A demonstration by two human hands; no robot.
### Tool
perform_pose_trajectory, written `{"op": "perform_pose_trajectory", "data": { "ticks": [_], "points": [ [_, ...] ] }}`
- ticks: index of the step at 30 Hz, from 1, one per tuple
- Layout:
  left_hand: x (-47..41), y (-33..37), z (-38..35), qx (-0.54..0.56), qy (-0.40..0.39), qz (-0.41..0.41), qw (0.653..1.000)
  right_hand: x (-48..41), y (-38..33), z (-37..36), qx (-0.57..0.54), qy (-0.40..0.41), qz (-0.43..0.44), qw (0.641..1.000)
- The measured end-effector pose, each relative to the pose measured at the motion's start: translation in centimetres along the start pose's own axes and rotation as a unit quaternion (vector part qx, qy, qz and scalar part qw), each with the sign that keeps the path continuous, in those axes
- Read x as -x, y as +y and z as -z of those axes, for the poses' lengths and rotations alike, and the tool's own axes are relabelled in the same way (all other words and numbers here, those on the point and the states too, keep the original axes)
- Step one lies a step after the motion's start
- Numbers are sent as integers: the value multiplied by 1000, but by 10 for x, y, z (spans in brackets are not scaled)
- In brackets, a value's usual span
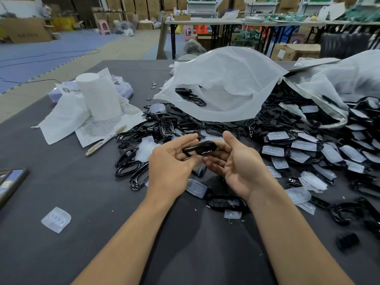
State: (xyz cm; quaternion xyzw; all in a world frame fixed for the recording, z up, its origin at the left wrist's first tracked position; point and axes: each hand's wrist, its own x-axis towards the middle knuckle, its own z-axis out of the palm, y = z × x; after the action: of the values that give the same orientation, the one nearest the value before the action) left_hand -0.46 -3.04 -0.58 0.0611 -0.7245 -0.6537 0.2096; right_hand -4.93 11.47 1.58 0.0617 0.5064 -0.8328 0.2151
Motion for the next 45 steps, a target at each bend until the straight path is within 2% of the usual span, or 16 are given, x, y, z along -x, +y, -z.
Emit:
{"op": "perform_pose_trajectory", "data": {
  "ticks": [4,10,14,18,25,29,38,45],
  "points": [
    [-3,2,1,60,6,13,998,1,-1,0,-28,-8,6,1000],
    [-5,4,0,202,-7,104,974,2,5,-5,43,-26,52,997],
    [-6,5,3,195,-25,140,970,2,8,-9,64,3,71,995],
    [-6,6,4,185,-28,143,972,3,9,-9,70,-11,52,996],
    [-6,9,6,215,-61,176,959,5,10,-16,-66,-43,-19,997],
    [-6,10,5,219,-61,163,960,5,9,-17,-95,-13,-17,995],
    [-11,9,10,236,4,175,956,4,2,-9,-3,5,35,999],
    [-14,3,11,240,40,176,954,6,1,-4,197,94,122,968]
  ]
}}
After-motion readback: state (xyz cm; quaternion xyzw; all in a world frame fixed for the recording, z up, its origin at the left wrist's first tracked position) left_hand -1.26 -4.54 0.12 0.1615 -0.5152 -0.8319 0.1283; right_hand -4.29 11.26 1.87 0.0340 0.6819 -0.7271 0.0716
